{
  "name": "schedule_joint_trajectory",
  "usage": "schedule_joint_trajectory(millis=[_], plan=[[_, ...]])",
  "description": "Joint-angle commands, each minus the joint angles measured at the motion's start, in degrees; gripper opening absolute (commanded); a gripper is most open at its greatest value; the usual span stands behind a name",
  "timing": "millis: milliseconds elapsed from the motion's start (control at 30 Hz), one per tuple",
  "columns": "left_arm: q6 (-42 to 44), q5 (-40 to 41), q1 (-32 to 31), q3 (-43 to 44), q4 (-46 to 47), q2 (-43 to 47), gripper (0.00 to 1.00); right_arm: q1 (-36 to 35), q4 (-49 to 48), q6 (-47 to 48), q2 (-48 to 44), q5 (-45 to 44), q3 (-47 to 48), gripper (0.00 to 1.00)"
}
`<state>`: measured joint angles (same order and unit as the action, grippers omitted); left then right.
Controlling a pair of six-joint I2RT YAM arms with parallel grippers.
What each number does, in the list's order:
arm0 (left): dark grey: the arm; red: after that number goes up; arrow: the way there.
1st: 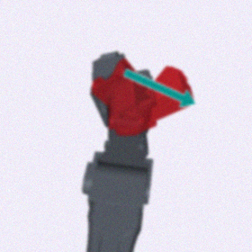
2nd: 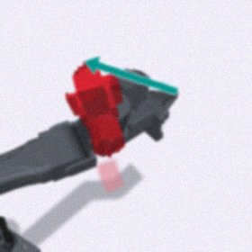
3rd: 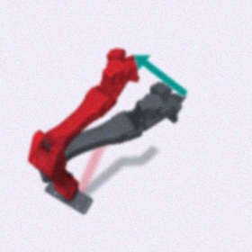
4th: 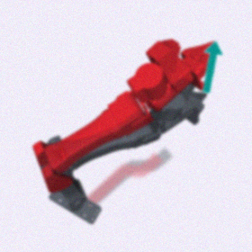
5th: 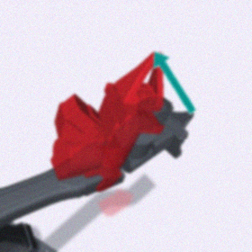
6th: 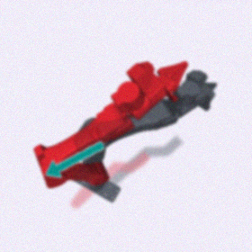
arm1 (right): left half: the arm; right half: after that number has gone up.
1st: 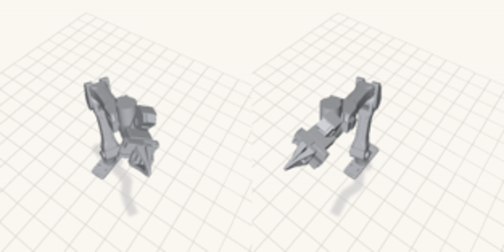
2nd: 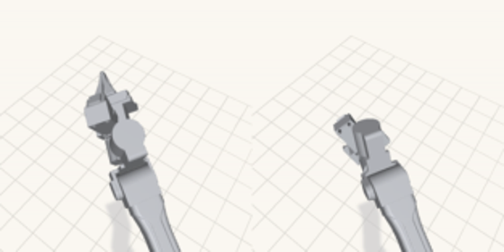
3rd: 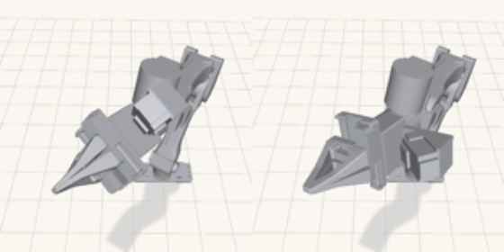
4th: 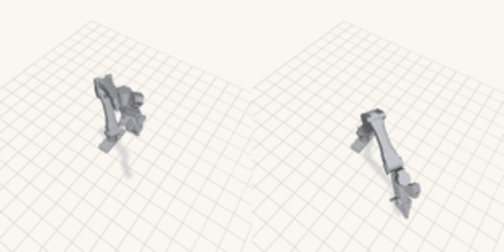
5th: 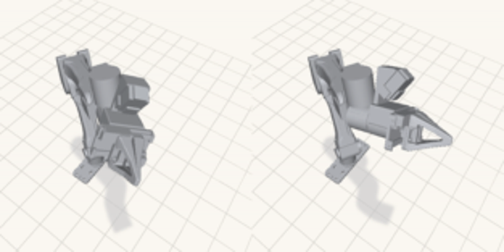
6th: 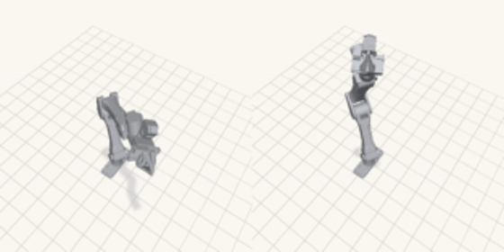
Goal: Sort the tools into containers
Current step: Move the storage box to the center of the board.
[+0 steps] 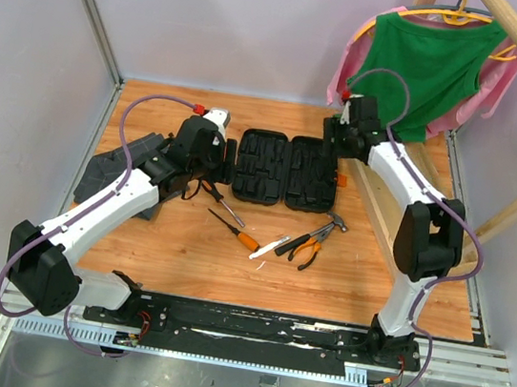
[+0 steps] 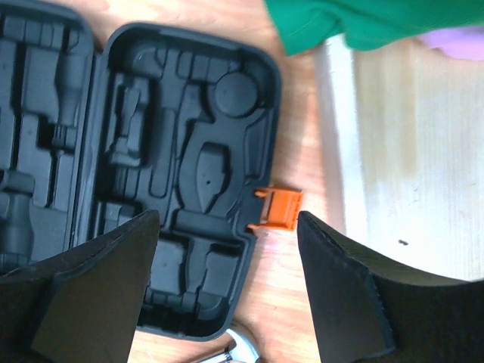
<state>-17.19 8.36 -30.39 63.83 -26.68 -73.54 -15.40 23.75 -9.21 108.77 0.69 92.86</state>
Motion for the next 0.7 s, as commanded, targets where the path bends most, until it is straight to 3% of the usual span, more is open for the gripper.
schedule_joint_trajectory(millis=[0,300,667], plan=[[-0.30,-0.31,0.67,-0.65,1.08,1.61,0.61,-4.07,-0.64,1.96,-2.10,-5.49,-4.47,0.74],[-1.04,1.55,0.68,-0.36,0.30,0.95,0.61,-6.57,-9.05,-6.03,-9.14,3.04,-17.00,0.73],[-8.78,3.71,0.69,-5.75,2.25,4.94,0.60,-13.42,-9.57,-13.47,-2.91,1.59,-11.65,0.71]])
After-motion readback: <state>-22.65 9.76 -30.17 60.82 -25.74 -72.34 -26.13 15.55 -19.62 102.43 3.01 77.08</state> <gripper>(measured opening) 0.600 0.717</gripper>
